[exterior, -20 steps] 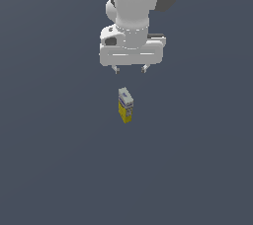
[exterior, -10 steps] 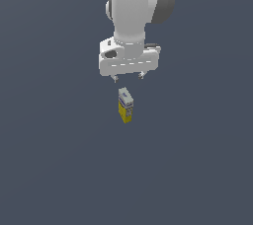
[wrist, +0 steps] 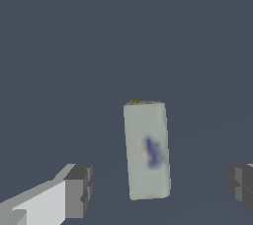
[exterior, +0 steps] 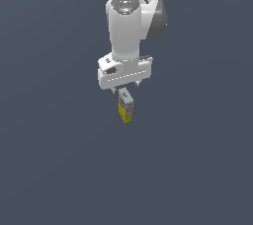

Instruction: Pick up the object and move it to a goal position.

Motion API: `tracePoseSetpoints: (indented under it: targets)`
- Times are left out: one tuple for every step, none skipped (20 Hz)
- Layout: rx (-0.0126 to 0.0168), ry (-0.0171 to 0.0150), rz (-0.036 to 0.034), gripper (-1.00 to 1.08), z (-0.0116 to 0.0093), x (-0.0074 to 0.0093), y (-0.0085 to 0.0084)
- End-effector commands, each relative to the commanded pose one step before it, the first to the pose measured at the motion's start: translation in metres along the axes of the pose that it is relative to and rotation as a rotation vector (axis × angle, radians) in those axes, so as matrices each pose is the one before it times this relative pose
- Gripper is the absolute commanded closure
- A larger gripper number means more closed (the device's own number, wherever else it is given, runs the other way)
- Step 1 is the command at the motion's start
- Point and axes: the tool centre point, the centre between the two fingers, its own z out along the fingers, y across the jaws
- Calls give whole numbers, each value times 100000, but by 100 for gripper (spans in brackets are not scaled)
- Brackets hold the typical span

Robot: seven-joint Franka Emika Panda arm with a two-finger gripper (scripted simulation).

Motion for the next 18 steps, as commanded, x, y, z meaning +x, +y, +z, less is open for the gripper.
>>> tracePoseSetpoints:
  targets:
    - [-49, 149, -3384, -92, 881, -87, 174]
    - [-7, 19, -1012, -92, 277, -38, 50]
    - [-7, 16, -892, -92, 244, -36, 44]
    - [-7, 14, -773, -92, 211, -33, 37]
    - [-6, 11, -655, -92, 179, -29, 31]
    - [-5, 9, -535, -92, 146, -24, 25]
    - [-4, 7, -420, -92, 113, -18, 17]
    - [-3, 5, -293, -92, 81, -15, 16]
    - [-2, 3, -183, -92, 49, -7, 6]
    - [-1, 1, -49, -92, 16, -5, 8]
    - [35, -73, 388, -92, -69, 1, -21]
    - [0, 0, 0, -92, 32, -1, 1]
    - [0, 0, 0, -92, 96, -4, 3]
    - [0, 0, 0, -92, 160, -7, 5]
    - [0, 0, 0, -92, 224, -10, 7]
    - [-5, 13, -68, -92, 281, 0, -26]
    - [0, 0, 0, -92, 353, -18, 10]
    - [-4, 13, -68, -92, 410, -8, -24]
